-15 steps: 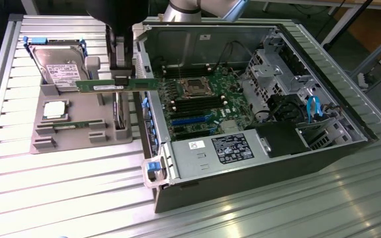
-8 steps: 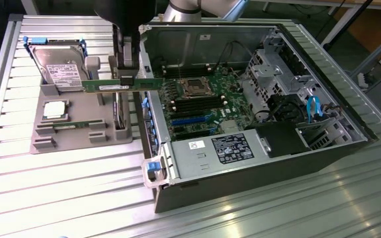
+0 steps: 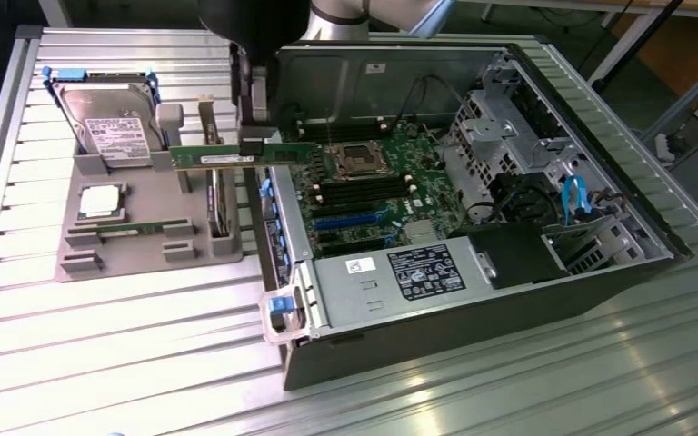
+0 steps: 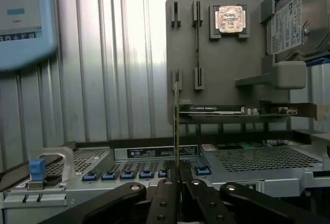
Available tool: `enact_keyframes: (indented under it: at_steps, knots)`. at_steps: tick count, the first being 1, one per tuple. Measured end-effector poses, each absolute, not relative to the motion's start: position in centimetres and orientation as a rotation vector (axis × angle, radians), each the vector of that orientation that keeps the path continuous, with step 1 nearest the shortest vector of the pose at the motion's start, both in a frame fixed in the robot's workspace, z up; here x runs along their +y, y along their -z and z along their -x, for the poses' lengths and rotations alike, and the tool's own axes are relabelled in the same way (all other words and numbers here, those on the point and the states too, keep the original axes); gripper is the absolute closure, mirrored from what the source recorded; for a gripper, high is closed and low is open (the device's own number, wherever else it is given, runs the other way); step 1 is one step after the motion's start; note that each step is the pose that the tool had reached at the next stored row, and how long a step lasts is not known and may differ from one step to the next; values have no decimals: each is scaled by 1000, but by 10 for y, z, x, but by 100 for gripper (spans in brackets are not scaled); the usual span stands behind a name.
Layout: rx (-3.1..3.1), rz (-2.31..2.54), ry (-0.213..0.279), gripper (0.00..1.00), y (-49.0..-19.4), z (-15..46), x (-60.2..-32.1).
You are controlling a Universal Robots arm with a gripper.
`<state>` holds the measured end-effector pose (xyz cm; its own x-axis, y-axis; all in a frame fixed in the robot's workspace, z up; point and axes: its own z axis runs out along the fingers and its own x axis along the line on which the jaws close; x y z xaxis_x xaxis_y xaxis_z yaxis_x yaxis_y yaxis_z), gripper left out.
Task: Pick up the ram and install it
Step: 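Pick up the ram and move it above insertion slot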
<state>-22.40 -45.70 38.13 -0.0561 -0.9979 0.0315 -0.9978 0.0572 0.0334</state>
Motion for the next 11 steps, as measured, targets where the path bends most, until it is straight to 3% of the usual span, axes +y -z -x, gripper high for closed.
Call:
enact_keyframes:
  at_steps: [11]
  knots:
    - [-2243,-2128,-2,89,-381,193,-457]
